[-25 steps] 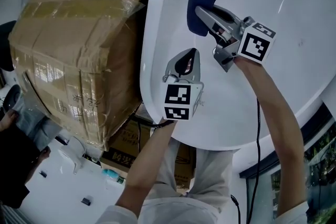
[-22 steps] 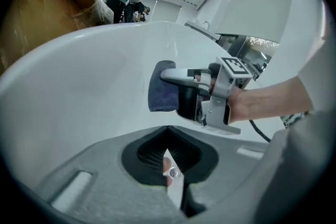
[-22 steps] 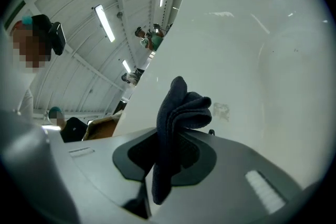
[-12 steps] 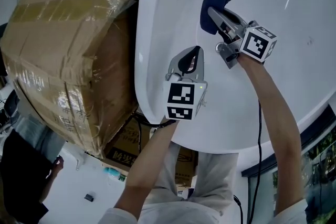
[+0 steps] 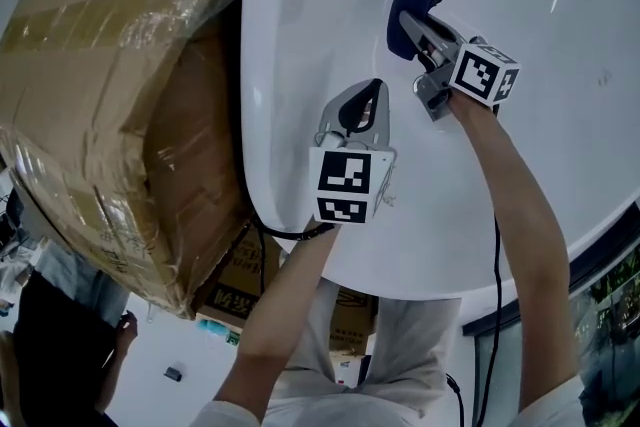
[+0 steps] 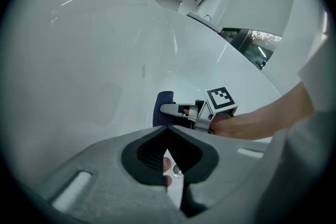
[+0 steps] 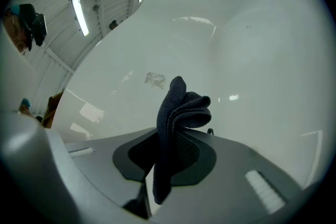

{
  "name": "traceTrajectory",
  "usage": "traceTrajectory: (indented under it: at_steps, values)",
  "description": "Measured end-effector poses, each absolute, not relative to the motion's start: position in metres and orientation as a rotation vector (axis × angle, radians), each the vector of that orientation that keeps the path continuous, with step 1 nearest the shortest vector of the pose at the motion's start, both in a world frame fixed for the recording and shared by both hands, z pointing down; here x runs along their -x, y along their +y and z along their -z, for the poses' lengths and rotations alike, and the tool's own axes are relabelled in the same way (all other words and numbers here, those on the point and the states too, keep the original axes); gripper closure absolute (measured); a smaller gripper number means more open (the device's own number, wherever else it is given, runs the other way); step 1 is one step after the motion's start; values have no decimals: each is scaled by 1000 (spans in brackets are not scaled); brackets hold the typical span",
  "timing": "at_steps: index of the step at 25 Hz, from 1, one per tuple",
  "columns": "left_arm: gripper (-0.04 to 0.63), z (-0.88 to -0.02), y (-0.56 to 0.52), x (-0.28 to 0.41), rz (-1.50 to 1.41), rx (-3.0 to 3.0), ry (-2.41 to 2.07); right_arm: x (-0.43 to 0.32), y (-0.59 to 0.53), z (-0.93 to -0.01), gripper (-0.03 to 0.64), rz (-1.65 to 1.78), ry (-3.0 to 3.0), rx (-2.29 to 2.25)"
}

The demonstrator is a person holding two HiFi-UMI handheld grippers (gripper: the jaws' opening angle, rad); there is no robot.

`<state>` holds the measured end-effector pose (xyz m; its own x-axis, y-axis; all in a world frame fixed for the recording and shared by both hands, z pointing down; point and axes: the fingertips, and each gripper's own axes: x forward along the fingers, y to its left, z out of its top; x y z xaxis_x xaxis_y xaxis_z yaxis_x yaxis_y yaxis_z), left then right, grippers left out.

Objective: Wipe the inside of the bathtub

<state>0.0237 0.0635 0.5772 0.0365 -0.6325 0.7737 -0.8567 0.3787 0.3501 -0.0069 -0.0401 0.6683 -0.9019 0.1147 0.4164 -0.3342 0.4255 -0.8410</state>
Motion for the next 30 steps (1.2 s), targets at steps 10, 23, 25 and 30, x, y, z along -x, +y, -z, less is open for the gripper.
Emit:
traceTrajectory:
  at_steps: [10, 23, 25, 30]
  values:
    - [597, -594, 66, -29, -294, -1358, -1647, 8, -23, -716, 569, -1476, -2205, -223]
    - [597, -604, 69, -30, -271, -1345, -1624, 18, 1, -762, 569, -1436, -2146, -233]
    - [597, -606, 70, -30, -271, -1336, -1621, 20, 3, -764, 569, -1440, -2143, -235]
    - [597, -606, 70, -32, -266, -1330, -1614, 23, 8, -769, 569, -1451, -2145, -225]
